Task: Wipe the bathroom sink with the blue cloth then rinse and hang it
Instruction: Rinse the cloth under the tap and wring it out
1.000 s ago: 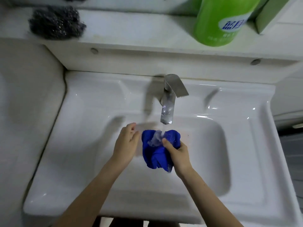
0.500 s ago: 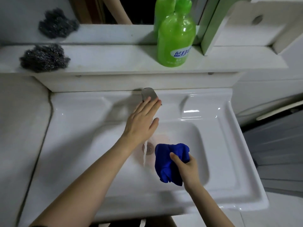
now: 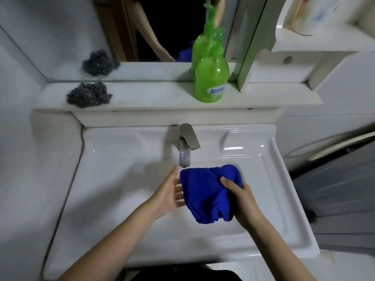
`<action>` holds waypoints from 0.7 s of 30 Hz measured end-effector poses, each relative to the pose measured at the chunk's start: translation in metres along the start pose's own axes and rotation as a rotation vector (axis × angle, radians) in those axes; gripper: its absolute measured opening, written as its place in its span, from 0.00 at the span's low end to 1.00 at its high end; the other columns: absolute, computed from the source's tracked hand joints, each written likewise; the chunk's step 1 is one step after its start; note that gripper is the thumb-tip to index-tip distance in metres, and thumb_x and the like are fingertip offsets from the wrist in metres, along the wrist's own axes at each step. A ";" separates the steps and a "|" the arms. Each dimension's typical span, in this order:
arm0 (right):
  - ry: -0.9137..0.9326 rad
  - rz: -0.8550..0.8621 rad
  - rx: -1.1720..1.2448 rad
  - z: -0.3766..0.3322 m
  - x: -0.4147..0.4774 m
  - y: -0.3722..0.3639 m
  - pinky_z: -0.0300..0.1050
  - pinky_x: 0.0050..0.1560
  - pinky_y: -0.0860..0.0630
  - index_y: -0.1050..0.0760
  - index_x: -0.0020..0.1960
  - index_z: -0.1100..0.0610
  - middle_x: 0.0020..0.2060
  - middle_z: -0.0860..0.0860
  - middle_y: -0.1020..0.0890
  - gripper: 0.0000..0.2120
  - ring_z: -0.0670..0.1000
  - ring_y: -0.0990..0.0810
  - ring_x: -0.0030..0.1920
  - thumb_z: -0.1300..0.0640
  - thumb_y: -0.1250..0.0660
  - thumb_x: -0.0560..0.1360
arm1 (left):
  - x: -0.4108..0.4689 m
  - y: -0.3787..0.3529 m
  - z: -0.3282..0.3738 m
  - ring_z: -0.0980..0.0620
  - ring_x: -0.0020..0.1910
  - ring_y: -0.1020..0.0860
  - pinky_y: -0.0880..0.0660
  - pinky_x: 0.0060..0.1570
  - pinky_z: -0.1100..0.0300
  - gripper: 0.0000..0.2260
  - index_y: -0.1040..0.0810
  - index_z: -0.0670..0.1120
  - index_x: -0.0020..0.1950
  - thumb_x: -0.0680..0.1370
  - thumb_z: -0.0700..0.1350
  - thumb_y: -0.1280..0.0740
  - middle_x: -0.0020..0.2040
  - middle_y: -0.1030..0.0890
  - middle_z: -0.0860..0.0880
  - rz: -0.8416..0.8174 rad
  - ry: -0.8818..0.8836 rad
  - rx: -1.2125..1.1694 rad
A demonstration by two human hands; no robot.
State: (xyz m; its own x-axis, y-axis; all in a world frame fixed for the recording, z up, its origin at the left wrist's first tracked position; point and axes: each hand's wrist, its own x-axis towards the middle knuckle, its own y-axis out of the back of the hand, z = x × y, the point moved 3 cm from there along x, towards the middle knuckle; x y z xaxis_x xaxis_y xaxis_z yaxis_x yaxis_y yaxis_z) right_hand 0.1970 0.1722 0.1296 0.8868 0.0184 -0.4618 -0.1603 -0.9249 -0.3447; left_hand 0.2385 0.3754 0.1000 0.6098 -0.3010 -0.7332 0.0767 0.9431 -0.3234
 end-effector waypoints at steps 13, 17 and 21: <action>-0.176 -0.321 0.106 0.046 0.016 -0.061 0.54 0.61 0.23 0.33 0.72 0.57 0.66 0.62 0.22 0.27 0.61 0.24 0.66 0.48 0.30 0.78 | -0.047 -0.022 0.032 0.44 0.70 0.28 0.36 0.74 0.45 0.29 0.34 0.44 0.75 0.80 0.62 0.43 0.72 0.28 0.44 -0.083 -0.063 0.072; -0.232 -0.357 0.091 0.053 0.021 -0.073 0.56 0.57 0.22 0.30 0.68 0.60 0.57 0.62 0.19 0.27 0.60 0.18 0.56 0.50 0.26 0.75 | -0.056 -0.015 0.039 0.51 0.67 0.24 0.26 0.66 0.54 0.13 0.24 0.46 0.66 0.81 0.44 0.36 0.68 0.23 0.46 -0.120 -0.203 0.386; -0.394 -0.460 -0.009 0.037 0.029 -0.070 0.50 0.45 0.21 0.26 0.59 0.66 0.46 0.58 0.19 0.25 0.56 0.19 0.41 0.53 0.27 0.68 | -0.066 0.016 0.070 0.59 0.76 0.40 0.41 0.71 0.69 0.37 0.35 0.56 0.76 0.70 0.28 0.41 0.76 0.35 0.58 -0.056 -0.791 1.335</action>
State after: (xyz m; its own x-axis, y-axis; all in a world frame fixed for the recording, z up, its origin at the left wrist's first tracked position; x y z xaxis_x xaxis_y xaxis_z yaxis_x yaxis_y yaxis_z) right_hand 0.2174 0.2516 0.1101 0.6367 0.5550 -0.5353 0.2072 -0.7918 -0.5746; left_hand 0.2547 0.4205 0.1847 0.7955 -0.5962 -0.1083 0.4731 0.4995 0.7257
